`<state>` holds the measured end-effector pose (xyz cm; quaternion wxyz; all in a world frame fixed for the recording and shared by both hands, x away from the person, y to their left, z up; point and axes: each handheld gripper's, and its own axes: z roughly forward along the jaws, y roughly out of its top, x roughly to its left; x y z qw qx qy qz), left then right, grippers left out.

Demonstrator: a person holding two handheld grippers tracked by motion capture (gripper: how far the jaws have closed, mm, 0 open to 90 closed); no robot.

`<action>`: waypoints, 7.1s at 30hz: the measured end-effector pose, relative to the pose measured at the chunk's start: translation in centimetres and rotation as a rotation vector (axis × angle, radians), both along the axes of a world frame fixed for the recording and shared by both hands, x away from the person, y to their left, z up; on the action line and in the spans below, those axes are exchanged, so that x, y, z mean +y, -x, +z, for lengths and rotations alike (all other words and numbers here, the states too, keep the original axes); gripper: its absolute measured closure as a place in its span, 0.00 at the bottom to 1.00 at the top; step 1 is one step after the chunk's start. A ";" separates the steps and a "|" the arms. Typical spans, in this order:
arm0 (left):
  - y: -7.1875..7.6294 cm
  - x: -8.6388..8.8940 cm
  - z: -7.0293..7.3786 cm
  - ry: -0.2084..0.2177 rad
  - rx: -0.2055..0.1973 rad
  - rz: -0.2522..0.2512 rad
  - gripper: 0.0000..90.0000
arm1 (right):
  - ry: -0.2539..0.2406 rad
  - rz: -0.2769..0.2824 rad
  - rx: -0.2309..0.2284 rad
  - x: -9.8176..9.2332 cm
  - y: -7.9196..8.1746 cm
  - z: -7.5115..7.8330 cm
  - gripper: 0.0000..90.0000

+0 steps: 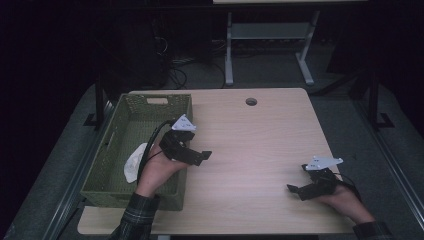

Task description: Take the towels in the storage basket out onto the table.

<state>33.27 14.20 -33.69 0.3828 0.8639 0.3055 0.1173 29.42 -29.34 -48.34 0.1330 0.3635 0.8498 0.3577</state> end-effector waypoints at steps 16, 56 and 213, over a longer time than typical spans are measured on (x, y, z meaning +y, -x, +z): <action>-0.1 3.7 0.7 0.001 -0.016 0.085 0.15 | 0.000 0.000 0.001 0.0 0.0 0.0 0.02; -0.9 11.7 -2.2 -0.082 -0.024 0.222 0.15 | 0.000 -0.001 0.002 0.0 0.0 0.0 0.02; -1.4 -6.1 3.9 0.275 -0.046 -0.150 0.74 | -0.007 -0.006 0.007 0.2 0.0 0.0 0.02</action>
